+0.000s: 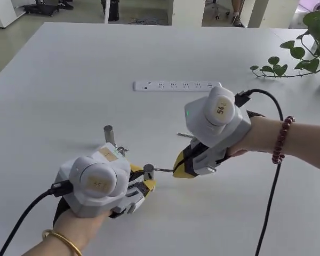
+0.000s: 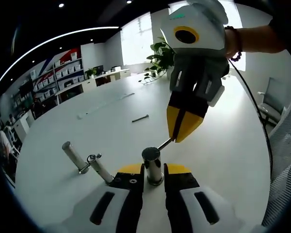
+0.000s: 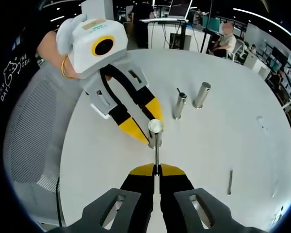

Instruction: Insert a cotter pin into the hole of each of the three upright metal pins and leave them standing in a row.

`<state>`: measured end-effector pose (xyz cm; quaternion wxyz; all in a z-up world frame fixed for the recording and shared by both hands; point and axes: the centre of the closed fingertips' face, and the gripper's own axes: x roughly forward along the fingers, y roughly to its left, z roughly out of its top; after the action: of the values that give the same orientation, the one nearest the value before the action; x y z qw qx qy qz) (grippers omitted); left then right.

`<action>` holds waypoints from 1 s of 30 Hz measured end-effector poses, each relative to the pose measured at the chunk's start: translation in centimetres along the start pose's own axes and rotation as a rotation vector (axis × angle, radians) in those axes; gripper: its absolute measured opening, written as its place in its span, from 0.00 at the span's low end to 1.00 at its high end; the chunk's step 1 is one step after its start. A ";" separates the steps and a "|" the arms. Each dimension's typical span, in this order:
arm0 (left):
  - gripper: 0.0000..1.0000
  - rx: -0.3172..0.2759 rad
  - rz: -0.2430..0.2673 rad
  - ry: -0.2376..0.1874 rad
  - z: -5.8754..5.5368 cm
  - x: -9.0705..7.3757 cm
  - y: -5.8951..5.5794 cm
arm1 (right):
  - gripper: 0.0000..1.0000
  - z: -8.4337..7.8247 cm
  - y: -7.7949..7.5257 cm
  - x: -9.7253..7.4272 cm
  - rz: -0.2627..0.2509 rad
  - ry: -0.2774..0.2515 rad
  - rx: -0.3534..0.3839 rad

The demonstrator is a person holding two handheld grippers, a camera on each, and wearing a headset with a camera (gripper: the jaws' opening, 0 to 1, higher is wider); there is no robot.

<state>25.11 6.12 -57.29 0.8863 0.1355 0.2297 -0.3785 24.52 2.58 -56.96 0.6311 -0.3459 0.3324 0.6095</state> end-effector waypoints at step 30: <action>0.11 -0.121 -0.048 -0.031 -0.2 0.4 0.1 | 0.00 2.1 -0.1 0.8 0.017 0.020 -0.098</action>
<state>25.40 6.07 -57.65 0.8871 0.0701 0.2414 -0.3871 24.60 4.83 -56.51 0.6047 -0.3795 0.3113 0.6272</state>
